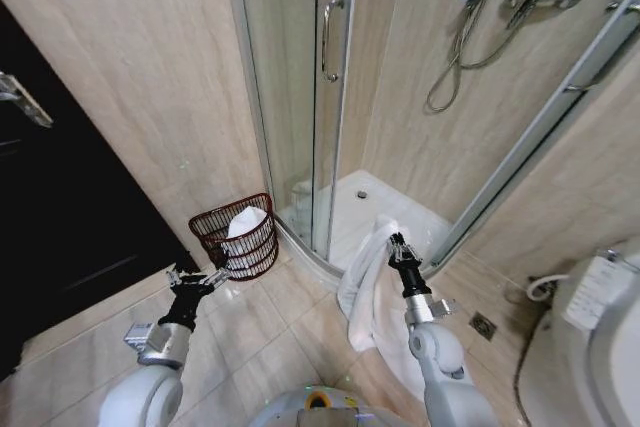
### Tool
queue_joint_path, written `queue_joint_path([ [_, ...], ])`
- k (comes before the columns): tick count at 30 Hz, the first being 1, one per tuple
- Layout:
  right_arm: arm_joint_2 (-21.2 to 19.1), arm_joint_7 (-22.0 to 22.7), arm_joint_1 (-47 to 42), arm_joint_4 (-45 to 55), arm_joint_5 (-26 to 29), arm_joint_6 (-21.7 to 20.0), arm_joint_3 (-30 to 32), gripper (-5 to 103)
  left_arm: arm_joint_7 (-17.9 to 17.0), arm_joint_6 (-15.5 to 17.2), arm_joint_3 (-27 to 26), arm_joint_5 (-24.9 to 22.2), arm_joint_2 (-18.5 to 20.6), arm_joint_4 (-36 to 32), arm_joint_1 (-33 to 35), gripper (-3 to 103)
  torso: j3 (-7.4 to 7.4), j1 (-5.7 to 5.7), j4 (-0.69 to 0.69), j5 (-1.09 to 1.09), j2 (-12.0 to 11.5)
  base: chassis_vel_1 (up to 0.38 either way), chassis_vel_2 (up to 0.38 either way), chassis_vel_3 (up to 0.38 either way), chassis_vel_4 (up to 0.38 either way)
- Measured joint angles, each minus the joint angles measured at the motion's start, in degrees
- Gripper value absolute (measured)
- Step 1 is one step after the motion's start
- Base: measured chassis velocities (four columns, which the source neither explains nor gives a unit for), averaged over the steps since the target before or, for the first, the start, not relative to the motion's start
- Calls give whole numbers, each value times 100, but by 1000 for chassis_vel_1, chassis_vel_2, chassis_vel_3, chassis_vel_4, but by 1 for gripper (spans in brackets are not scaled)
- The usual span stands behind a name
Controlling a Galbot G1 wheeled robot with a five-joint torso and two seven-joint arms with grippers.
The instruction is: Discard the used towel into the hamper.
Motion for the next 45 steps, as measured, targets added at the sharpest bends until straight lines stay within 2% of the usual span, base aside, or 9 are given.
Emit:
queue_joint_path([
  [27, -22, -146, -16, -39, -5, 124, 19, 2, -1, 0, 0, 0, 0, 0, -1, 98, -18, -11, 0, 1, -38, 2, -1, 1, 0],
  [45, -50, -146, 11, -46, 41, 139, 21, 2, 0, 0, 0, 0, 0, 0, -1, 98, -68, -53, 0, 1, -129, 86, 76, 70, 69],
])
